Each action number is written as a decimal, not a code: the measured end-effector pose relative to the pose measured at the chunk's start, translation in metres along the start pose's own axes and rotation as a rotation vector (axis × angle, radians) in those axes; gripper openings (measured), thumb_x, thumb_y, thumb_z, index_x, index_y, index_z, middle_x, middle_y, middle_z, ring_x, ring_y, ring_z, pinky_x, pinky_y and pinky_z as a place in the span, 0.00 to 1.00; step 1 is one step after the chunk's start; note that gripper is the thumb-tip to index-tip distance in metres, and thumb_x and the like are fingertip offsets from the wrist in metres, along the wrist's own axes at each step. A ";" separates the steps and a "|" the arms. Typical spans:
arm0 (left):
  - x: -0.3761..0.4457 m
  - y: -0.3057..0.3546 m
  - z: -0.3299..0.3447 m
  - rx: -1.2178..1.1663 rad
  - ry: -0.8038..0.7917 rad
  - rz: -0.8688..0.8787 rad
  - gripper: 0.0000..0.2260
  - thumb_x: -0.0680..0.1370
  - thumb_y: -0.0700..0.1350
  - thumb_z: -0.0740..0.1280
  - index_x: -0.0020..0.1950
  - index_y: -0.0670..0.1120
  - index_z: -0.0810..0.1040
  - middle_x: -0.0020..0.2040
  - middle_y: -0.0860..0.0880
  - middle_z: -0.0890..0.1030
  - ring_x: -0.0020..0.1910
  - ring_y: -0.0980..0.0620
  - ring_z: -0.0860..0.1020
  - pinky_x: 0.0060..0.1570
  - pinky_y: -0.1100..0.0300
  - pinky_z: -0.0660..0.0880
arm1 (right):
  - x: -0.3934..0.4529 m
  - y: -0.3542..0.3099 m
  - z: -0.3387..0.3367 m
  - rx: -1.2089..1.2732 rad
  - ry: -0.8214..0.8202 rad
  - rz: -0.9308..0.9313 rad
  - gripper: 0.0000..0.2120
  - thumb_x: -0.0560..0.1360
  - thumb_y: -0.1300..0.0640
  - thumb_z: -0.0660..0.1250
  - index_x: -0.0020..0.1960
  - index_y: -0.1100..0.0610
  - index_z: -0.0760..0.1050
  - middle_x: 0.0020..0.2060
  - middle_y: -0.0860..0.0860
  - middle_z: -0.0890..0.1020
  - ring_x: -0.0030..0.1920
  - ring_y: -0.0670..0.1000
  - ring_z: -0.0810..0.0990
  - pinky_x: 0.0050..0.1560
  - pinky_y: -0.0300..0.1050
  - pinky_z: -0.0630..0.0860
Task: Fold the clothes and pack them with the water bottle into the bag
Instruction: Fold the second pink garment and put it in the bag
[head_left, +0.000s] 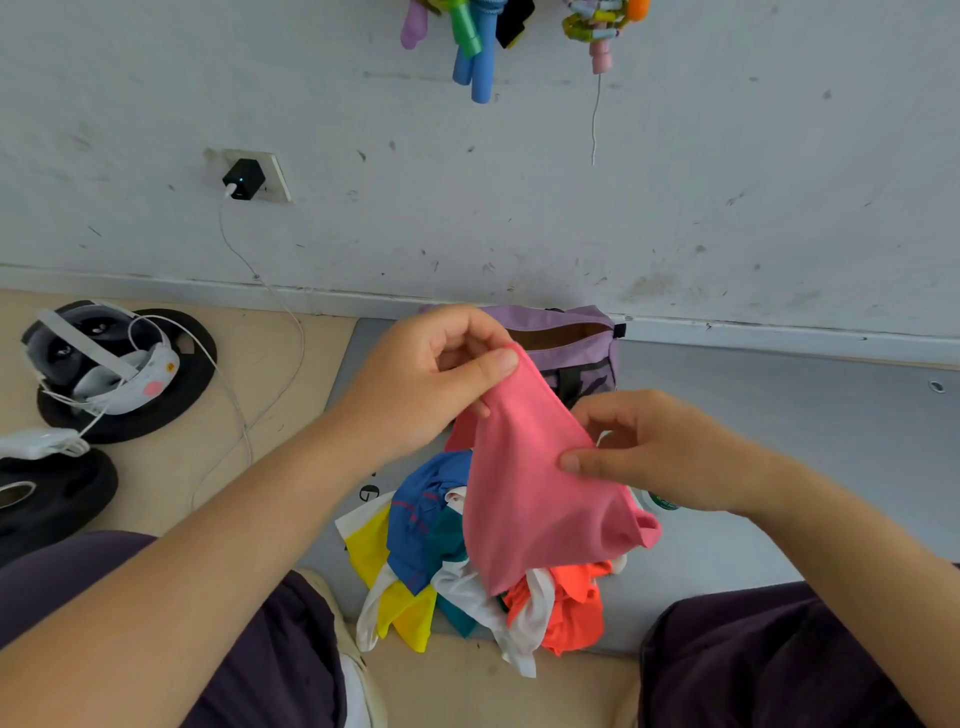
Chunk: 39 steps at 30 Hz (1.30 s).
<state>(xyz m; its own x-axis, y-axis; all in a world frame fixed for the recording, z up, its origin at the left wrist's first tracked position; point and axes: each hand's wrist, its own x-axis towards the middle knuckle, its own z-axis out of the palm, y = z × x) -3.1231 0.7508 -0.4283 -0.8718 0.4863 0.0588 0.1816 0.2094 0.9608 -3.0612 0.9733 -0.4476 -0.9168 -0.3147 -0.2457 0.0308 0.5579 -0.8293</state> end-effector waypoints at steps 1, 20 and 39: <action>0.002 -0.002 -0.003 0.054 -0.012 0.007 0.04 0.77 0.38 0.71 0.45 0.46 0.79 0.37 0.48 0.79 0.33 0.53 0.78 0.35 0.60 0.77 | 0.000 0.001 -0.003 0.000 0.022 0.018 0.01 0.74 0.56 0.73 0.44 0.53 0.81 0.39 0.46 0.83 0.39 0.47 0.81 0.42 0.37 0.77; 0.016 -0.023 -0.048 0.250 0.310 0.041 0.10 0.76 0.42 0.72 0.41 0.59 0.83 0.42 0.46 0.83 0.28 0.50 0.81 0.28 0.60 0.79 | -0.003 0.015 -0.034 -0.330 0.441 0.048 0.01 0.74 0.60 0.71 0.44 0.56 0.80 0.27 0.38 0.75 0.31 0.36 0.74 0.30 0.24 0.68; 0.016 -0.044 -0.043 0.336 0.214 -0.060 0.09 0.78 0.44 0.69 0.39 0.52 0.80 0.34 0.56 0.81 0.32 0.58 0.80 0.40 0.59 0.75 | -0.005 0.019 -0.042 -0.434 0.573 -0.024 0.04 0.72 0.60 0.74 0.41 0.53 0.81 0.44 0.47 0.79 0.46 0.47 0.72 0.46 0.24 0.64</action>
<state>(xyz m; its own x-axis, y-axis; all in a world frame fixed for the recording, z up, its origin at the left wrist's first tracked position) -3.1643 0.7131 -0.4577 -0.9539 0.2846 0.0950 0.2357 0.5151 0.8241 -3.0728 1.0173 -0.4411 -0.9837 0.0559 0.1710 -0.0435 0.8482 -0.5279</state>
